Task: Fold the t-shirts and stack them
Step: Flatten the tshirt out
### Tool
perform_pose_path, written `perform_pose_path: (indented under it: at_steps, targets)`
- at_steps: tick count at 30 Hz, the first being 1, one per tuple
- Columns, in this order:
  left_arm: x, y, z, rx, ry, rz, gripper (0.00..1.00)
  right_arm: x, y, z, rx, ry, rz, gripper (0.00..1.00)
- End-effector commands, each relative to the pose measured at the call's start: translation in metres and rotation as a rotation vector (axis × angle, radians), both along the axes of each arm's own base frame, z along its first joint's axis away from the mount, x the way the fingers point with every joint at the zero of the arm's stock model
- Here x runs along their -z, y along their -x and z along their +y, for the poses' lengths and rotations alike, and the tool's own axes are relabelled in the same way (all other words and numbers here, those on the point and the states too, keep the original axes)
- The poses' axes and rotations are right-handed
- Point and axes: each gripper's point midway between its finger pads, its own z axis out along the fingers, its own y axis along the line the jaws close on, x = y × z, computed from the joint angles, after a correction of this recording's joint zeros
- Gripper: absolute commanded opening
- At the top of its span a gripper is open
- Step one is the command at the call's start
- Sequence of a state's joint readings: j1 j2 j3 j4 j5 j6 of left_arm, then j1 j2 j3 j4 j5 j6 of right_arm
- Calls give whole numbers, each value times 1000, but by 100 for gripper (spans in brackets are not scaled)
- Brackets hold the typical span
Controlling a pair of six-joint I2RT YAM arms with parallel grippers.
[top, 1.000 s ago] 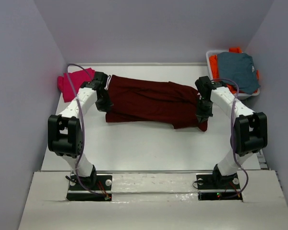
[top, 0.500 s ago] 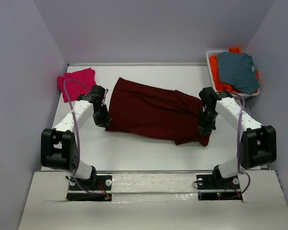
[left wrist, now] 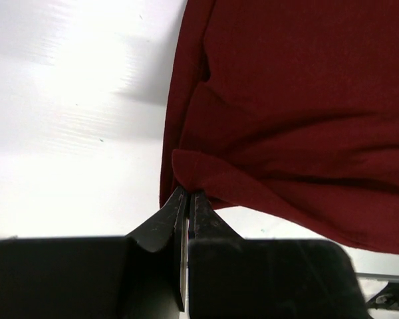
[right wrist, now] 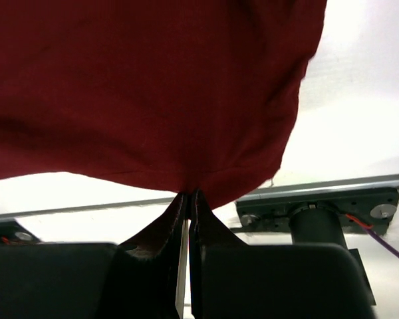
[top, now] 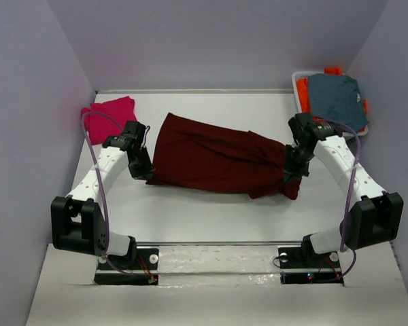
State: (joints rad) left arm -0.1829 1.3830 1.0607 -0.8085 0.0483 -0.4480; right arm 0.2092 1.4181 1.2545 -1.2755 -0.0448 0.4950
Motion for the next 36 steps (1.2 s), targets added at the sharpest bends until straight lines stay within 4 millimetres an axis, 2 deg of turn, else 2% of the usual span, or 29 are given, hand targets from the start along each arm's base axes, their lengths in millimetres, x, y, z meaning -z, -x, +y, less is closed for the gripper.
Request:
perform_pose_path:
  at_steps: [1, 5, 9, 12, 19, 20, 22, 24, 27, 29, 30, 36]
  targets:
    - [-27, -20, 12, -32, -64, -85, 6, -45, -25, -9, 40, 40, -168, 7]
    - [-33, -29, 13, -35, -74, -111, 6, -67, -38, -16, 47, 79, -236, 7]
    - [-34, -39, 10, -33, -65, -129, 6, -70, -50, -20, 51, 107, -259, 7]
    - [-33, -45, 5, -29, -43, -130, 6, -59, -62, -21, 49, 133, -239, 7]
    - [-36, -66, 1, -29, -37, -165, 6, 9, -108, -9, 22, 142, -145, 7]
    - [-34, -68, 0, -28, -35, -160, 6, 25, -120, -7, 17, 146, -121, 7]
    - [-34, -72, -1, -27, -30, -170, 6, 39, -132, -4, 9, 148, -101, 7]
    - [-33, -75, -2, -26, -29, -169, 6, 52, -151, -4, 15, 156, -91, 7]
    - [-30, -78, -4, -25, -21, -168, 6, 69, -172, -11, 27, 169, -59, 7]
    - [-29, -79, -4, -27, -18, -171, 6, 71, -184, -14, 39, 175, -69, 7]
    - [-29, -80, -5, -27, -16, -173, 6, 68, -197, -18, 57, 175, -88, 7]
    - [-19, -77, -4, -23, -21, -155, 6, 51, -226, -19, 67, 172, -134, 7]
